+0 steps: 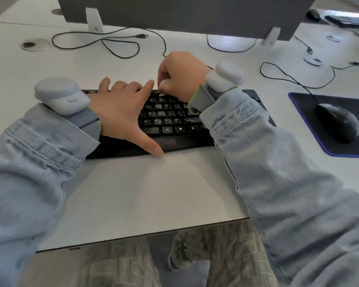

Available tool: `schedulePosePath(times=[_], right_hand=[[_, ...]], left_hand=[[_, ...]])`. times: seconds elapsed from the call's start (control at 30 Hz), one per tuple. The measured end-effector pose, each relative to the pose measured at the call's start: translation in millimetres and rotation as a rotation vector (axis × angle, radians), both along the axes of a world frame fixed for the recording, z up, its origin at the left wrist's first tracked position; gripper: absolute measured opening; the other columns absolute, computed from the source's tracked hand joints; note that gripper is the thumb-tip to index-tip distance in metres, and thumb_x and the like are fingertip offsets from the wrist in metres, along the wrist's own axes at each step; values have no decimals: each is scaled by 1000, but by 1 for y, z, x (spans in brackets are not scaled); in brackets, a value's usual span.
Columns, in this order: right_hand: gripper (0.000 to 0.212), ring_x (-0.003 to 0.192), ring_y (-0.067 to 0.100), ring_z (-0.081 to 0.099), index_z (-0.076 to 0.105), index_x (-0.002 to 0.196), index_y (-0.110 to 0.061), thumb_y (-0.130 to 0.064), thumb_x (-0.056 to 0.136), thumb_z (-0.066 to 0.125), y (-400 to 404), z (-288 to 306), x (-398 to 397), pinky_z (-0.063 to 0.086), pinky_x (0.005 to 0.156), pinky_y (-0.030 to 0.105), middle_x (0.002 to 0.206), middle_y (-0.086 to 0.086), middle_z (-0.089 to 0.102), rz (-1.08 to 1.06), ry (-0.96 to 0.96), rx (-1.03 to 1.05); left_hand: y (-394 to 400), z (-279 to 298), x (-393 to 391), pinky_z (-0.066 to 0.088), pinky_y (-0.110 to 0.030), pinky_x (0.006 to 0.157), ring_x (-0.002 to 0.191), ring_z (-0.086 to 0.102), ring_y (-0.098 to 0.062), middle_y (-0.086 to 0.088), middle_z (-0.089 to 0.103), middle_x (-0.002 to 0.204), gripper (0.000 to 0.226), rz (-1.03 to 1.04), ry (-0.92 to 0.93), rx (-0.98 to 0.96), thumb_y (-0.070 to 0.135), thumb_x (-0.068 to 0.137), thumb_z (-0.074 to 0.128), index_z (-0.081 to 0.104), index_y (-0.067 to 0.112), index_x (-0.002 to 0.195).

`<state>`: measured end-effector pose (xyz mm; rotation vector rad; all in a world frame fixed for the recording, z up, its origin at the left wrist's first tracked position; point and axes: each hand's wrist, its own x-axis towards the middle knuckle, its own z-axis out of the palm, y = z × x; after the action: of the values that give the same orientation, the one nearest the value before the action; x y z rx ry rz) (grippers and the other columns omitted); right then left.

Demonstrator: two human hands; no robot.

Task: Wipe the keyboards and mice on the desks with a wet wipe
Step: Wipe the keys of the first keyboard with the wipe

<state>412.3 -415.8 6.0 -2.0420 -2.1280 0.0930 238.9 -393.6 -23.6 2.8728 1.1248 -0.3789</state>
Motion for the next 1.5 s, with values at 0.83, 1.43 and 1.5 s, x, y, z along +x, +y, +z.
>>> schedulePosePath(times=[0.83, 1.43, 1.5], right_hand=[[15, 81, 15, 58, 73, 92, -13, -15, 89, 59, -10, 3, -2, 40, 64, 22, 87, -1, 62, -9, -22, -39], [12, 72, 16, 58, 74, 87, -19, -29, 82, 69, -30, 13, 51, 28, 50, 17, 82, -4, 68, -158, -84, -114], [12, 72, 15, 58, 74, 87, -21, -31, 82, 70, -31, 13, 56, 28, 51, 18, 82, -5, 68, -188, -97, -131]], left_hand=[[-1, -11, 0, 6, -56, 122, 149, 18, -26, 2, 22, 162, 163, 11, -139, -29, 113, 27, 25, -3, 22, 159], [-7, -7, -1, -1, -57, 123, 150, 17, -24, 1, 20, 163, 158, 26, -138, -49, 105, 32, 32, -1, 18, 159], [-7, -6, -1, -1, -56, 123, 150, 16, -24, 1, 20, 163, 158, 27, -138, -50, 106, 32, 32, -1, 17, 159]])
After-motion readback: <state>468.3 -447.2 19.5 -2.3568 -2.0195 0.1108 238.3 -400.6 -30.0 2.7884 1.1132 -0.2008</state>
